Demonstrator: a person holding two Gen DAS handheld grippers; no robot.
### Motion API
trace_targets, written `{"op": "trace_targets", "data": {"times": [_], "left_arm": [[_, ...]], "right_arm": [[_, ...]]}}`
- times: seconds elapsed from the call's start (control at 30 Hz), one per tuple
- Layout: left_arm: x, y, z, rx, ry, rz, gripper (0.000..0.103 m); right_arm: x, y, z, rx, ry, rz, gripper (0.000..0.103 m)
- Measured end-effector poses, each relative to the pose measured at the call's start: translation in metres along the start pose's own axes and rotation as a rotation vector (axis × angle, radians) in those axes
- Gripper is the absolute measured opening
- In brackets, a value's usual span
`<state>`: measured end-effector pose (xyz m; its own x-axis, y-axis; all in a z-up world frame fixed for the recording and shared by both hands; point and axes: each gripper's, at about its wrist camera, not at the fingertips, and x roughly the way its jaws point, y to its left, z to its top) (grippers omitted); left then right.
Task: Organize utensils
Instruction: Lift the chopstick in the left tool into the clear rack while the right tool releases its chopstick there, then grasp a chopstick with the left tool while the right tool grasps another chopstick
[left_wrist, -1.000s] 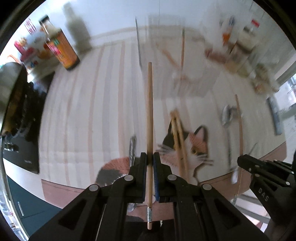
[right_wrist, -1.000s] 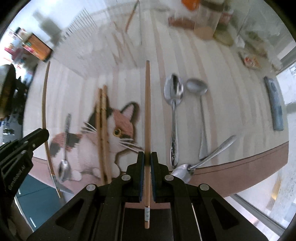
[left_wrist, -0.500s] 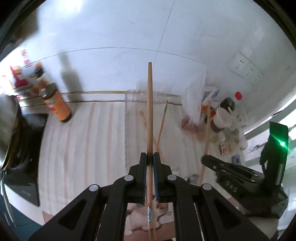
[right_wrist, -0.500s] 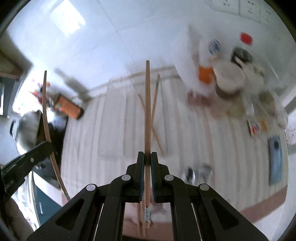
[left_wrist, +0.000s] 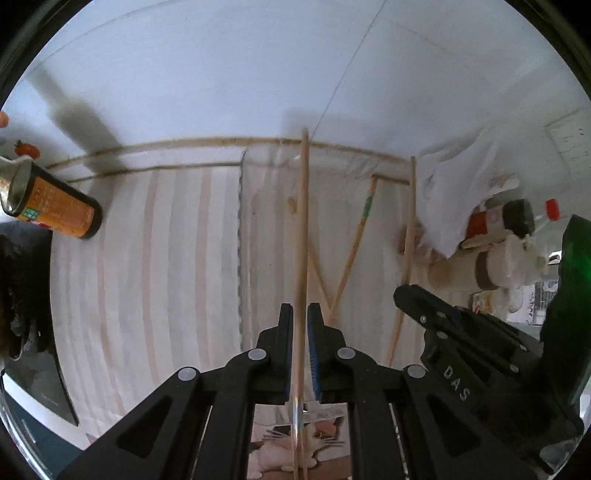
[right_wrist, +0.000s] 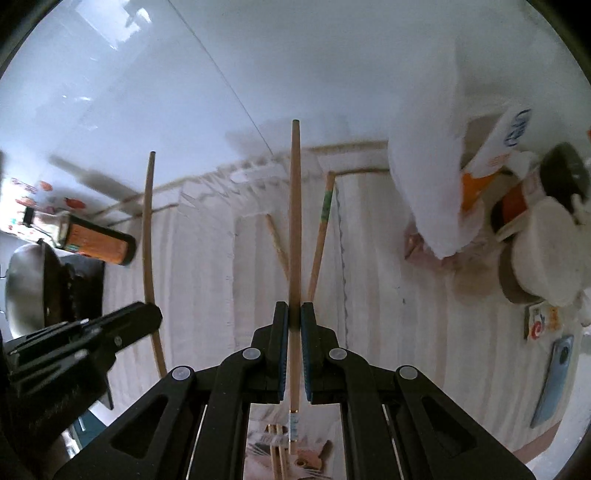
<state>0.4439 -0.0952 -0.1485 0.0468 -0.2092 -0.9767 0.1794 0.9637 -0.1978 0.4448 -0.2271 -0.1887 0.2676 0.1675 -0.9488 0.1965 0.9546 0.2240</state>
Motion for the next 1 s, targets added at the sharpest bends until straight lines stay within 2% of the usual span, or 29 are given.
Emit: {"op": "trace_targets", "data": {"times": [0.1, 0.17, 0.27, 0.33, 0.43, 0.47, 0.5, 0.53, 0.6, 0.63, 0.7, 0.87, 0.93, 1.0], "left_arm": [[-0.008, 0.006, -0.004, -0.02, -0.037, 0.014, 0.007], [-0.018, 0.01, -0.012, -0.022, -0.084, 0.056, 0.007], [-0.027, 0.019, -0.024, -0.034, -0.138, 0.108, 0.018], [-0.032, 0.023, -0.036, -0.038, -0.167, 0.136, 0.044], [-0.041, 0.028, -0.06, -0.051, -0.233, 0.191, 0.063], [-0.042, 0.029, -0.066, -0.055, -0.247, 0.202, 0.065], [-0.043, 0.031, -0.073, -0.057, -0.264, 0.213, 0.074], [-0.043, 0.032, -0.079, -0.061, -0.282, 0.223, 0.089], [-0.041, 0.036, -0.092, -0.068, -0.309, 0.227, 0.103], [-0.038, 0.038, -0.098, -0.07, -0.309, 0.224, 0.103], [-0.027, 0.042, -0.11, -0.067, -0.287, 0.248, 0.103], [0.013, 0.053, -0.146, -0.055, -0.229, 0.376, 0.103], [0.028, 0.061, -0.159, -0.063, -0.19, 0.427, 0.103], [0.041, 0.071, -0.172, -0.075, -0.151, 0.457, 0.103]], "right_arm": [[0.001, -0.004, -0.004, 0.004, -0.003, 0.002, 0.025], [-0.004, -0.01, -0.007, 0.017, -0.02, 0.0, 0.028], [-0.013, -0.024, -0.019, 0.041, -0.056, -0.004, 0.028], [-0.021, -0.032, -0.031, 0.057, -0.078, -0.007, 0.028], [-0.031, -0.042, -0.056, 0.071, -0.107, -0.017, 0.03], [-0.034, -0.044, -0.064, 0.072, -0.116, -0.02, 0.034], [-0.036, -0.046, -0.074, 0.074, -0.126, -0.023, 0.037], [-0.038, -0.049, -0.086, 0.073, -0.137, -0.024, 0.04], [-0.037, -0.049, -0.105, 0.071, -0.158, -0.033, 0.049], [-0.034, -0.048, -0.115, 0.068, -0.166, -0.037, 0.054], [-0.024, -0.049, -0.136, 0.066, -0.153, -0.05, 0.056], [0.031, -0.042, -0.191, 0.066, -0.017, -0.004, 0.056], [0.054, -0.036, -0.209, 0.054, 0.032, 0.007, 0.053], [0.078, -0.029, -0.226, 0.046, 0.085, 0.016, 0.045]]}}
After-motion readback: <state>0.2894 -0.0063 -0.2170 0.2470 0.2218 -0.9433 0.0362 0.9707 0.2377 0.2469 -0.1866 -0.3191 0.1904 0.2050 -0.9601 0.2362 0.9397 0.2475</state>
